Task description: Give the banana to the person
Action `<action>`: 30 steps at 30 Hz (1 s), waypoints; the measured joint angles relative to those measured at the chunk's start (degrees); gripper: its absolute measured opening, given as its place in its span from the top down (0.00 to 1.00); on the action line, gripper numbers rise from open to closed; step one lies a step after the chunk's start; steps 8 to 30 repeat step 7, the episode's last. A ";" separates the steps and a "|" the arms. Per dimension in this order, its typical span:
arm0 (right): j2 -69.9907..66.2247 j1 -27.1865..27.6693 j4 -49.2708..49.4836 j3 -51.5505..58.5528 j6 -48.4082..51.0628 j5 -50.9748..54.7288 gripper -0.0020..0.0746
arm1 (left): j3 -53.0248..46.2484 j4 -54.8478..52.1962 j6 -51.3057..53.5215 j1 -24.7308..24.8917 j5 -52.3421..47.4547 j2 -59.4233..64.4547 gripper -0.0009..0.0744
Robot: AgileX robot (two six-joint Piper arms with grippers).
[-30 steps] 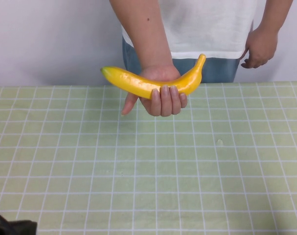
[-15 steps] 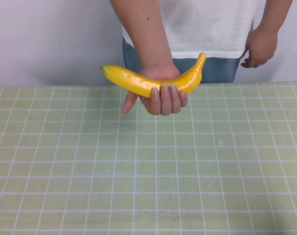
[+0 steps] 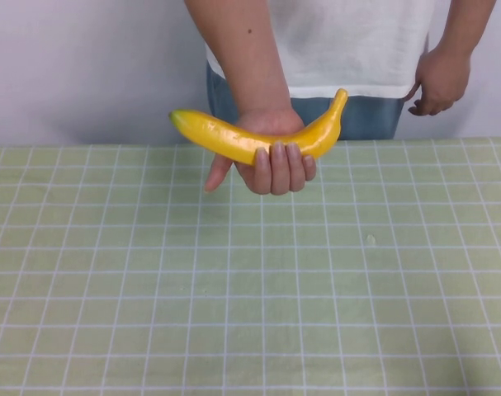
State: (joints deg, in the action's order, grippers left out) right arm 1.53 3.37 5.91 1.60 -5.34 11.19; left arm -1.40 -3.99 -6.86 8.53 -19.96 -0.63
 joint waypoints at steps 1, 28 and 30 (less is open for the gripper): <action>0.00 0.00 0.00 0.00 0.00 0.00 0.98 | 0.00 -0.01 -0.01 0.00 -0.38 0.00 0.98; 0.00 0.00 0.00 0.00 0.00 0.00 0.98 | 0.00 0.09 -0.01 0.00 -0.40 -0.04 0.98; 0.00 0.00 0.00 0.00 0.00 0.00 0.98 | 0.00 0.09 -0.01 0.00 -0.40 -0.04 0.98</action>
